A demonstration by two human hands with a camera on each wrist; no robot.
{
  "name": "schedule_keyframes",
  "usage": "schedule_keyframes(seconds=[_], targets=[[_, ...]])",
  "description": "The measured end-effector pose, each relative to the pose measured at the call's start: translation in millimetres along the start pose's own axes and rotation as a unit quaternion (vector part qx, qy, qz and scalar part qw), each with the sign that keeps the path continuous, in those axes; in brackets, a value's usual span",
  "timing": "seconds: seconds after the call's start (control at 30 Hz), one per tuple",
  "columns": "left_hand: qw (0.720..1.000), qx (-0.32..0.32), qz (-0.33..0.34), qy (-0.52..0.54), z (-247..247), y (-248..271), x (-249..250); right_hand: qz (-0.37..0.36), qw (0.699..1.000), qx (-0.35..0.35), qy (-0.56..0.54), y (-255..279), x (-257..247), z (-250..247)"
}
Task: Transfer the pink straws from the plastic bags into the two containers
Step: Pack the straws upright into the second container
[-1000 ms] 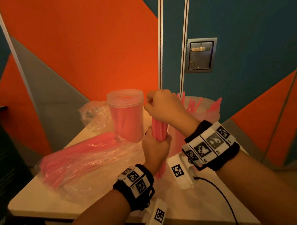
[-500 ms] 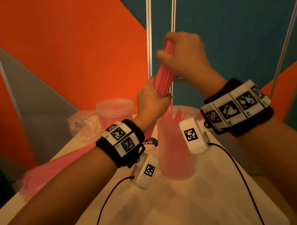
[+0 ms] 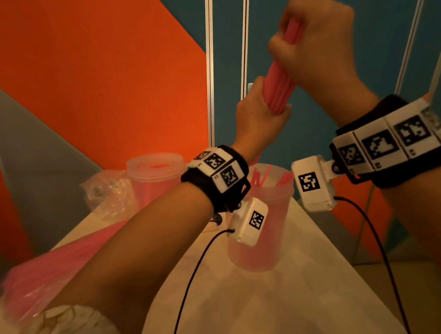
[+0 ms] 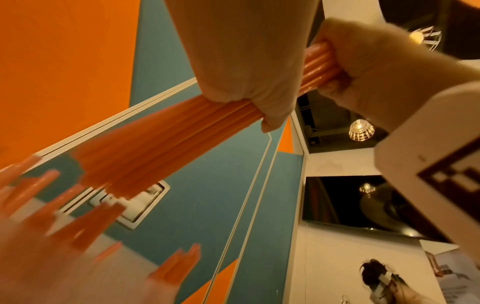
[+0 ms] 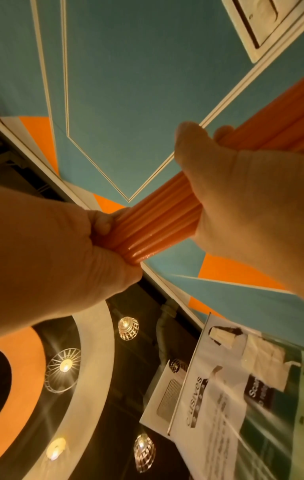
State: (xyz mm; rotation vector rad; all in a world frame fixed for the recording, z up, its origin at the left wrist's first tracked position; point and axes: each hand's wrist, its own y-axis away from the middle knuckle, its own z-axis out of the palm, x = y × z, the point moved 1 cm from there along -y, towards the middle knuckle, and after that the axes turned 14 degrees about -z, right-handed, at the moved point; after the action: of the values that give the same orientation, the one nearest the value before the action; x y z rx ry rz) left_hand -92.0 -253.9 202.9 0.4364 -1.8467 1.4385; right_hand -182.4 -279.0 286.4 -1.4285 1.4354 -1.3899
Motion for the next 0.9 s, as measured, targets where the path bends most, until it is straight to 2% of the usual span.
schedule_keyframes(seconds=[0.2, 0.4, 0.57, 0.63, 0.7, 0.77, 0.83, 0.87, 0.9], targets=[[0.991, -0.077, -0.076, 0.077, 25, 17, -37, -0.013, 0.998, -0.063, 0.008, 32, 9, 27], [0.982, -0.111, -0.154, 0.020, 32, 34, -75, 0.048, 0.987, -0.150, -0.028, 63, 24, 60], [0.970, -0.154, -0.186, 0.002, 29, 34, -84, 0.073, 0.982, -0.167, -0.037, 74, 26, 73], [0.962, -0.184, -0.198, 0.045, 26, 32, -78, 0.076, 0.980, -0.180, -0.049, 77, 26, 77], [0.952, -0.208, -0.197, 0.108, 18, 27, -74, 0.069, 0.971, -0.221, -0.056, 89, 24, 87], [0.951, -0.236, -0.184, 0.079, 7, 22, -77, 0.081, 0.948, -0.298, -0.074, 108, 22, 101], [0.947, -0.269, -0.175, 0.028, -3, 20, -87, 0.091, 0.888, -0.445, -0.072, 129, 24, 114], [0.946, -0.272, -0.174, 0.034, -7, 20, -92, 0.087, 0.859, -0.501, -0.057, 136, 25, 117], [0.949, -0.264, -0.164, 0.060, -10, 20, -95, 0.091, 0.844, -0.526, -0.049, 140, 30, 121]])
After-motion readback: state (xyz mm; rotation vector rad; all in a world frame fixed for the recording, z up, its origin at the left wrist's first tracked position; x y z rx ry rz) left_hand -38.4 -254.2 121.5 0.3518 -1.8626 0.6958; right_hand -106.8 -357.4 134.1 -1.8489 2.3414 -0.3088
